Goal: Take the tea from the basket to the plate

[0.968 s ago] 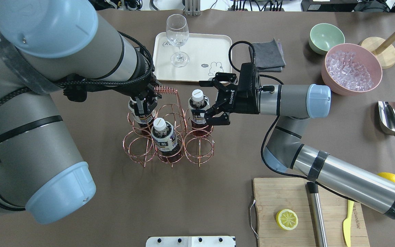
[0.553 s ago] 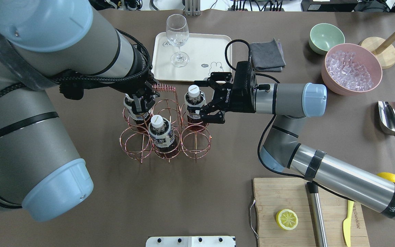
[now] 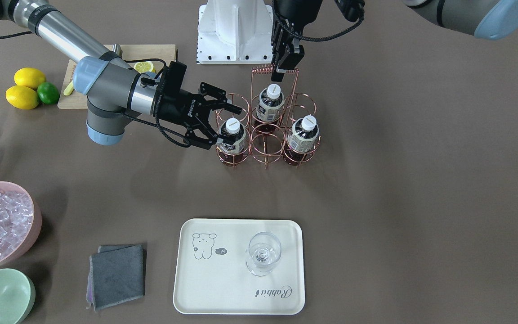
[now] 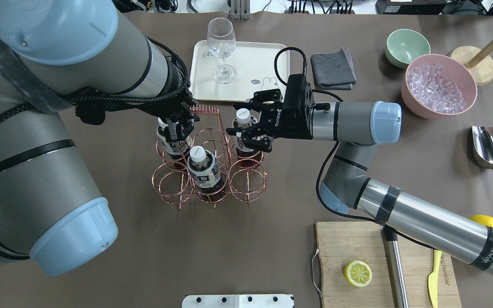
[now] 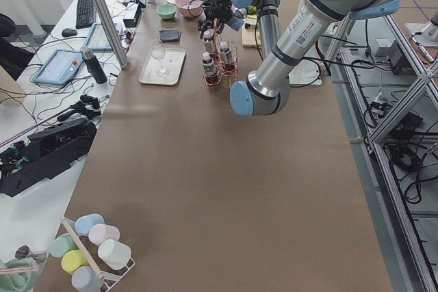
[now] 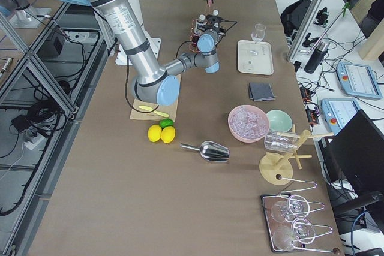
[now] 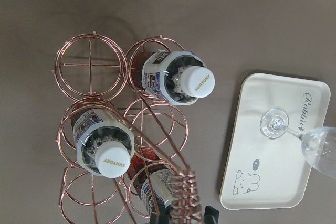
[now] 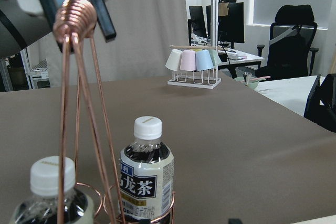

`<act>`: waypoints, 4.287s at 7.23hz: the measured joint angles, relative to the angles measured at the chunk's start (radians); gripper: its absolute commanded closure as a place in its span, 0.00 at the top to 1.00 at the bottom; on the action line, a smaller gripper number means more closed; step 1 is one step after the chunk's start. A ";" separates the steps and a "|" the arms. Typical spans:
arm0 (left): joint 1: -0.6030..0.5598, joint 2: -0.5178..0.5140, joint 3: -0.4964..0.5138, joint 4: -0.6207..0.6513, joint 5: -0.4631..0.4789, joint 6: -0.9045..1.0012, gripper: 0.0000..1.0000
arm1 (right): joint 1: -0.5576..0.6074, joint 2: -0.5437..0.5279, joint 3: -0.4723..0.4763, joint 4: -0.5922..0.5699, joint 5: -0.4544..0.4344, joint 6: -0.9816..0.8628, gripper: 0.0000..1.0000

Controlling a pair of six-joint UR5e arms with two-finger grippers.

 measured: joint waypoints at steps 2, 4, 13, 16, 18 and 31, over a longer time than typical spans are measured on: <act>0.002 0.000 0.001 0.000 0.001 -0.001 0.00 | -0.005 -0.001 0.003 -0.009 0.003 0.006 0.00; 0.003 -0.001 0.002 0.000 0.001 -0.002 0.00 | 0.007 -0.003 0.016 -0.011 0.007 0.010 0.00; -0.005 -0.001 -0.009 0.001 -0.004 0.004 0.00 | 0.289 0.032 0.301 -0.286 0.084 0.238 0.00; -0.152 0.029 -0.020 0.004 -0.124 0.098 0.00 | 0.435 0.091 0.157 -0.325 0.078 0.234 0.00; -0.283 0.100 -0.021 0.003 -0.218 0.253 0.00 | 0.451 0.141 -0.002 -0.320 -0.030 0.177 0.00; -0.971 0.277 0.831 -0.550 -0.382 1.046 0.98 | 0.109 0.212 -0.426 0.052 -0.558 0.115 0.00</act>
